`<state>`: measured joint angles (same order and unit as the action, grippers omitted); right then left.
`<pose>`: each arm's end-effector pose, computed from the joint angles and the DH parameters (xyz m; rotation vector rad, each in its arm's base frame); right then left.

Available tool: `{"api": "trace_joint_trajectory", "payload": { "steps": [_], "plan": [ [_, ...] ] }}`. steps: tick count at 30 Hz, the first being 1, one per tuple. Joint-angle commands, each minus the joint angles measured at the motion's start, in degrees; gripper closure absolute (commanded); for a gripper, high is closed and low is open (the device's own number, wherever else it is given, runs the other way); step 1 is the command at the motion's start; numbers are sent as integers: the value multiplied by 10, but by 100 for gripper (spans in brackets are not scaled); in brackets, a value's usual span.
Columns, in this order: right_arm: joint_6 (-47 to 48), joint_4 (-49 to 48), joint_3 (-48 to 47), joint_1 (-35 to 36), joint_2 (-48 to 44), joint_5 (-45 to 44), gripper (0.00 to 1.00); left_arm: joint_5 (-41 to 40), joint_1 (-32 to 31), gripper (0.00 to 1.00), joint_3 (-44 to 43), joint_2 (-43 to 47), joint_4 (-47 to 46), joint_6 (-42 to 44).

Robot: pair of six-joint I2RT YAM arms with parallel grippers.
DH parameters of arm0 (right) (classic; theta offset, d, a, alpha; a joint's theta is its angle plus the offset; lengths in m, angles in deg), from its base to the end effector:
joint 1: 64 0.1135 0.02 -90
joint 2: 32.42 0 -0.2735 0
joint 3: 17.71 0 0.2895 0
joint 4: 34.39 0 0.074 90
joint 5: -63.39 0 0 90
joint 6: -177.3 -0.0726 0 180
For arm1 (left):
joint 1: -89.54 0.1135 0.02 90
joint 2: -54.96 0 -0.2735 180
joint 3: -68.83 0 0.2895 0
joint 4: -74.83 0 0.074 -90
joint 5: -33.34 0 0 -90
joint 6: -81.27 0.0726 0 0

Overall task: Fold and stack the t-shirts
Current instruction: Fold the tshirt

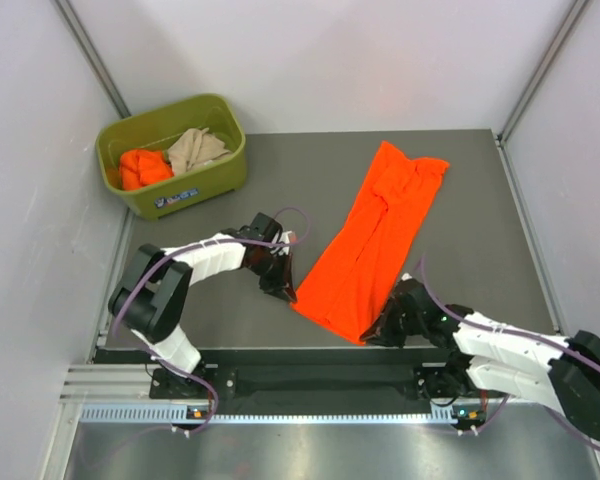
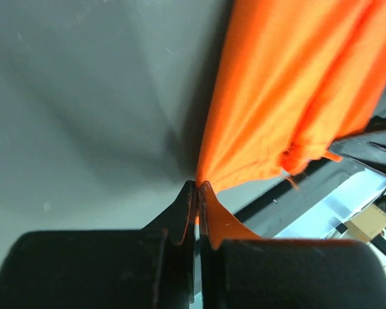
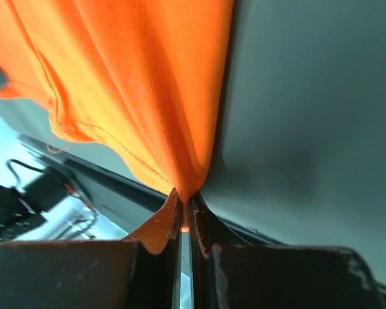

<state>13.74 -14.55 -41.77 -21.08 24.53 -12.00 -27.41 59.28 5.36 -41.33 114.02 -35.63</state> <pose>0.1349 0.1505 0.0707 0.6314 2.7691 1.0050 0.2721 -0.1998 0.0978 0.2102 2.9719 -0.9076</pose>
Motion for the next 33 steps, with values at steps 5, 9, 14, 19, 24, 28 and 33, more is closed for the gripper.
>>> {"api": "trace_joint_trajectory", "payload": {
  "steps": [5, 9, 14, 19, 24, 28, 33],
  "plan": [
    [12, 173, -37, 17, -104, -51, 100, 0, -1, 100, -52, 77, 39, -20],
    [96, 225, -82, -102, -109, -39, 100, 6, -1, 100, -161, 20, 67, -32],
    [293, 286, -200, -294, -7, 21, 100, 27, -1, 100, -365, -130, 86, -47],
    [430, 303, -344, -405, 148, 51, 100, 36, -1, 100, -586, -282, 116, -63],
    [483, 324, -468, -447, 262, 74, 100, 55, 5, 100, -700, -376, 94, -97],
    [504, 322, -499, -465, 306, 90, 100, 75, 8, 100, -722, -406, 38, -127],
    [520, 306, -532, -490, 357, 104, 100, 79, 9, 100, -721, -423, -14, -150]
  ]
}}
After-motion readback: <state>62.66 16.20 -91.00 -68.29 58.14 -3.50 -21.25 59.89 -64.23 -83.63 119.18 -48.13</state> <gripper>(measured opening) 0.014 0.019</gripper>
